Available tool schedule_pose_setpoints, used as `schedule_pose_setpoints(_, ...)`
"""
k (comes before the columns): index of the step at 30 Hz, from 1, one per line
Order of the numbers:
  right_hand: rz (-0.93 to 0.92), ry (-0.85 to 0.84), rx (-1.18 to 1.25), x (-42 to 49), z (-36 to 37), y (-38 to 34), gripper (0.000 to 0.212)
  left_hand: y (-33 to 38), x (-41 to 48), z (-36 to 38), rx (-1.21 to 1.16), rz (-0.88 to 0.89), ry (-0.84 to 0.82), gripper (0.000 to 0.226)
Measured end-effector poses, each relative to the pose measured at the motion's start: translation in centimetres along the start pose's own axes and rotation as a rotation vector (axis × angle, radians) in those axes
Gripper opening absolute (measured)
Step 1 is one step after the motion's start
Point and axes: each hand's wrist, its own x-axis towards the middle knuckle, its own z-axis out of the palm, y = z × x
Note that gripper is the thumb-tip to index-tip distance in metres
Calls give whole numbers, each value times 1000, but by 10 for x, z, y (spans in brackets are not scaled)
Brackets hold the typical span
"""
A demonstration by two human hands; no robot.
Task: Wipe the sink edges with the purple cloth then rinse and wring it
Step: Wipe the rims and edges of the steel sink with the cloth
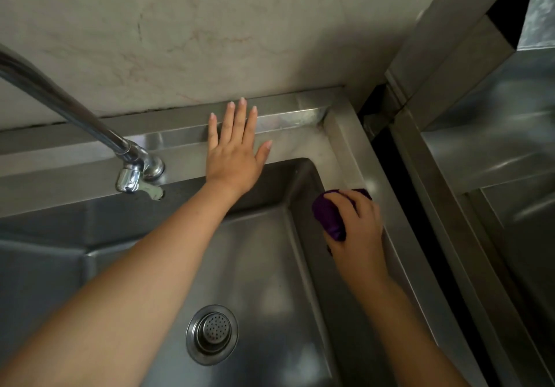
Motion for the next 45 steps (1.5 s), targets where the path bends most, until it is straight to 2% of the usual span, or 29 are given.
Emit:
schedule_pose_setpoints(3,52,106,144,33,-8,-12,50,-12,-1,-3,-35,30,-7,63)
schedule_pose_setpoints(6,-30,180,95,96,0,-17,42,-24,-9,-2,-24,-8,45,63)
schedule_pose_setpoints(10,-60,70,-105,158,28,-14,42,-27,-12,0,1,-14,14,63)
schedule_pose_setpoints(14,-133,33,-126,136,36,-10,44,-26,-12,-1,25,-6,37,66)
schedule_pose_setpoints(18,-98,-7,-160,103,33,-18,48,-25,-13,-1,36,-9,34,69)
schedule_pose_setpoints(20,15,-1,-111,84,31,-30,48,-25,-13,-1,35,-10,32,68)
schedule_pose_setpoints(21,91,36,12,72,32,-39,46,-25,-13,-1,40,-10,31,68)
schedule_pose_setpoints(23,287,111,421,46,35,-62,38,-25,-13,-1,43,-14,29,66)
schedule_pose_setpoints(26,837,84,941,27,63,-81,38,-25,-13,-2,35,-18,5,63)
schedule_pose_setpoints(28,1197,97,1147,36,88,-73,43,-26,-13,-4,22,-8,0,63)
schedule_pose_setpoints(30,1375,131,1220,54,101,-59,46,-27,-13,-4,15,-2,-10,63)
schedule_pose_setpoints(35,1361,241,1468,79,105,-63,40,-28,-11,-4,17,6,-15,64)
schedule_pose_setpoints(37,1307,288,1463,78,104,-70,38,-28,-12,-3,22,4,-15,64)
schedule_pose_setpoints(42,1061,329,1295,69,87,-81,45,-28,-12,-5,-12,14,-11,60)
schedule_pose_setpoints(45,747,320,981,64,65,-79,46,-33,-14,-7,-72,13,-17,57)
